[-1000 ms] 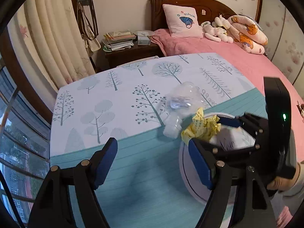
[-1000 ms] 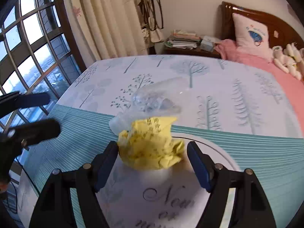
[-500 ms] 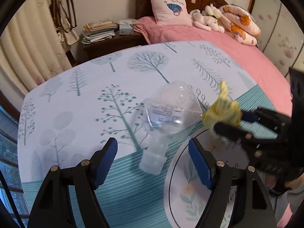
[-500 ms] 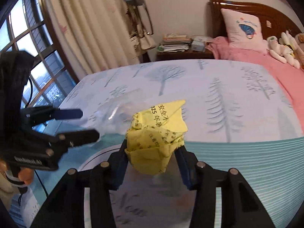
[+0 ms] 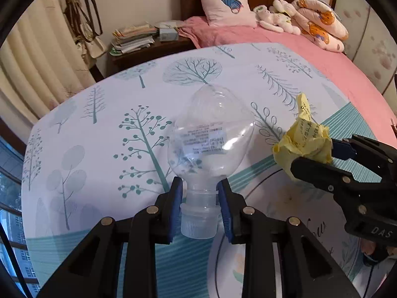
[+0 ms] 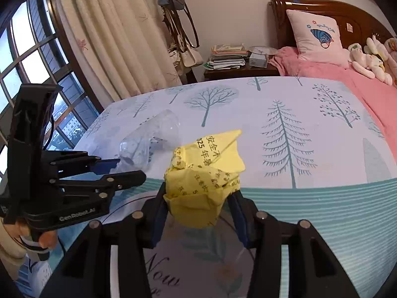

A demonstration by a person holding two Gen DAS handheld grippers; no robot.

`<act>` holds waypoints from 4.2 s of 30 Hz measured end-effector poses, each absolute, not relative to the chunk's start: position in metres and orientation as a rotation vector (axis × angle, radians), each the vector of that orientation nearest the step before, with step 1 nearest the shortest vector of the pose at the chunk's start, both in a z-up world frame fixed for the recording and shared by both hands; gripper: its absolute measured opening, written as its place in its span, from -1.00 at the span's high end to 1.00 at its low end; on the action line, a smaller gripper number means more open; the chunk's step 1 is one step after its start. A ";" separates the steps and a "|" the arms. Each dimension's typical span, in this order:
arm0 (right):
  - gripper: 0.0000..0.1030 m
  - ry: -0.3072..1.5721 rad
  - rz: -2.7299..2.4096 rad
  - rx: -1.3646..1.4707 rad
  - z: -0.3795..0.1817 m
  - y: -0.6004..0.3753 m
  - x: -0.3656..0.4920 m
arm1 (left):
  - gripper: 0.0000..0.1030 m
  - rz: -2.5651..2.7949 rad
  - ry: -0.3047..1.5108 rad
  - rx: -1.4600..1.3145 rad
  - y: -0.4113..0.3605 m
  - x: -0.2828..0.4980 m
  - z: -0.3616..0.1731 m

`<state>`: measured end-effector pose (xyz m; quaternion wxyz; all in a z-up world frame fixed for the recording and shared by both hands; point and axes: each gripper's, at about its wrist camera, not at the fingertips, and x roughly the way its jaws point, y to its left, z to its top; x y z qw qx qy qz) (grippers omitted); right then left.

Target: Collect trash

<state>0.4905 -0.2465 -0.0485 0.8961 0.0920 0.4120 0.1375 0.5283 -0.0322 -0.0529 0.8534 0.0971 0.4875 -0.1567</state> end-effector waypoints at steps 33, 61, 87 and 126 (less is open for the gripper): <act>0.13 0.754 0.515 0.158 0.044 -0.185 0.046 | 0.47 -0.414 0.911 0.089 0.024 0.043 0.031; 0.07 1.419 0.169 0.414 -0.313 -0.213 0.082 | 0.46 -0.445 1.474 0.183 -0.041 0.072 -0.311; -0.37 1.470 0.098 0.423 -0.333 -0.213 0.083 | -0.71 -0.358 1.535 0.133 -0.033 0.086 -0.330; -0.37 0.820 0.208 0.130 -0.006 -0.197 0.035 | -0.71 -0.257 0.810 0.224 -0.024 0.025 0.016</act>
